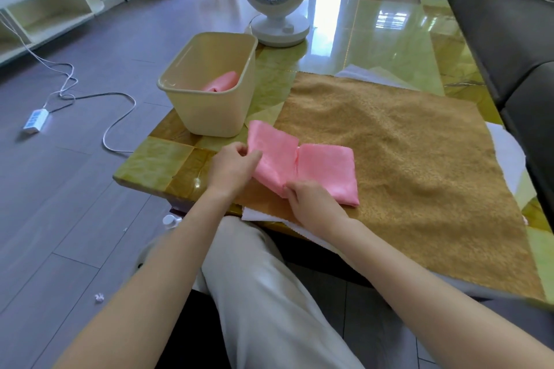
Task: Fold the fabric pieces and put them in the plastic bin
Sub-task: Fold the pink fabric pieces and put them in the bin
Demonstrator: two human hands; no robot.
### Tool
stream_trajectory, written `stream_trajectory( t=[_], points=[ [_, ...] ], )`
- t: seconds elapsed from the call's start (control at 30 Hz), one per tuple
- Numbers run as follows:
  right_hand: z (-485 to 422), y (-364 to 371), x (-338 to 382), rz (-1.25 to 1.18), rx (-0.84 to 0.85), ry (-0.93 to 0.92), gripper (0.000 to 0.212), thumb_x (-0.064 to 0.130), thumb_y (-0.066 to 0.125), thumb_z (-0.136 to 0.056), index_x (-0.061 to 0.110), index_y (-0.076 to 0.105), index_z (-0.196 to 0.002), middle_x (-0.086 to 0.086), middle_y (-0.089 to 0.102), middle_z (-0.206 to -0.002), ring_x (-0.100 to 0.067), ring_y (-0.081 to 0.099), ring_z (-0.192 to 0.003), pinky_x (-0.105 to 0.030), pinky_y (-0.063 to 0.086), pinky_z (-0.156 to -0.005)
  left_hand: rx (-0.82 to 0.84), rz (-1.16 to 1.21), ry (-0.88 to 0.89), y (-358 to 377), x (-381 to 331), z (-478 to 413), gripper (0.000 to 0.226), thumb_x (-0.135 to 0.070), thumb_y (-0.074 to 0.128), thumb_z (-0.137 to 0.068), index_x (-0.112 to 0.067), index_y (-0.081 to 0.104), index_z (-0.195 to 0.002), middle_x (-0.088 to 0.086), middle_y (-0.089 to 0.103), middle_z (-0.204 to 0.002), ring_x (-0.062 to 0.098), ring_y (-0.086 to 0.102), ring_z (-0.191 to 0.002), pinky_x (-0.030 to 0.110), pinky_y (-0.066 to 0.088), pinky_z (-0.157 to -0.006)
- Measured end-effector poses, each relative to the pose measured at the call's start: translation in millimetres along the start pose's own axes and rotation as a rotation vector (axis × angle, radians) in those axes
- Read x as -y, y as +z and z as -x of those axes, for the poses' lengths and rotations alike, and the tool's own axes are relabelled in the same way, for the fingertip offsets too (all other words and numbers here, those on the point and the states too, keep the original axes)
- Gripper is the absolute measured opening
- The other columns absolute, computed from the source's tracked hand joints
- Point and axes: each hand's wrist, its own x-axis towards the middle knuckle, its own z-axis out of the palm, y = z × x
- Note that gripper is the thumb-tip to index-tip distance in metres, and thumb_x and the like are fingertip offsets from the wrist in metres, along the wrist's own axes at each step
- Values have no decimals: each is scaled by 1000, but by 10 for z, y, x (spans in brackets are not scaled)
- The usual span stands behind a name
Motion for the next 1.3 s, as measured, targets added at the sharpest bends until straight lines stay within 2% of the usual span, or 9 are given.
stream_trajectory(
  t=[0.2, 0.3, 0.4, 0.5, 0.67, 0.83, 1.07, 1.17, 1.3],
  points=[
    [-11, -324, -114, -479, -287, 245, 27, 10, 34, -99, 13, 60, -93, 7, 57, -77, -7, 54, -70, -14, 43, -63, 86, -134, 219, 390, -534, 292, 32, -36, 41, -95, -16, 59, -79, 1, 61, -77, 21, 57, -77, 29, 35, -60],
    [34, -485, -356, -557, -402, 384, 42, 23, 32, -101, 15, 50, -64, -1, 54, -64, -22, 53, -65, -42, 49, -69, 206, -128, 273, 662, -590, 330, 28, -24, 40, -95, -11, 63, -87, 7, 64, -93, 26, 59, -91, 32, 42, -73],
    [135, -588, -499, -497, -280, 455, 48, 37, 39, -99, 19, 48, -55, 1, 51, -58, -15, 47, -56, -30, 38, -57, 329, -121, 293, 856, -554, 353, 31, -18, 40, -96, -13, 63, -116, 7, 58, -119, 22, 57, -106, 28, 42, -90],
    [167, -617, -577, -423, -158, 490, 35, 29, 50, -94, 16, 61, -63, 0, 57, -60, -14, 51, -57, -26, 38, -55, 372, -158, 318, 933, -490, 363, 34, -15, 41, -96, -12, 57, -125, 8, 51, -125, 24, 52, -113, 31, 40, -99],
    [87, -644, -610, -413, -200, 569, 32, 21, 51, -91, -5, 69, -96, -20, 70, -97, -32, 64, -93, -39, 50, -83, 231, -451, 421, 832, -314, 242, 35, -26, 45, -94, -19, 51, -128, 3, 45, -134, 22, 41, -122, 39, 33, -101],
    [81, -615, -703, -421, -222, 630, 24, 20, 52, -90, 3, 69, -91, -11, 68, -95, -22, 60, -87, -30, 44, -76, 218, -597, 542, 713, -129, 199, 37, -44, 55, -87, -22, 50, -117, 1, 46, -122, 19, 41, -115, 37, 34, -94],
    [122, -581, -759, -414, -229, 636, 31, 22, 53, -90, -5, 68, -95, -16, 69, -97, -26, 62, -90, -35, 47, -80, 234, -450, 552, 697, -105, 181, 19, -20, 68, -83, -15, 54, -95, -7, 42, -91, 15, 47, -92, 24, 39, -72],
    [108, -559, -775, -429, -239, 638, 27, 27, 55, -89, 4, 64, -99, -10, 67, -102, -22, 62, -96, -37, 50, -89, 209, -444, 541, 714, -92, 169, 15, -16, 66, -84, -13, 54, -92, -6, 44, -88, 14, 48, -88, 23, 37, -70],
    [112, -553, -732, -466, -166, 664, 46, 35, 54, -90, 2, 53, -122, -10, 61, -115, -25, 62, -104, -41, 52, -93, 200, -530, 578, 747, -11, 168, 13, -15, 60, -88, -14, 52, -97, -2, 46, -94, 17, 47, -94, 26, 43, -70]
  ],
)
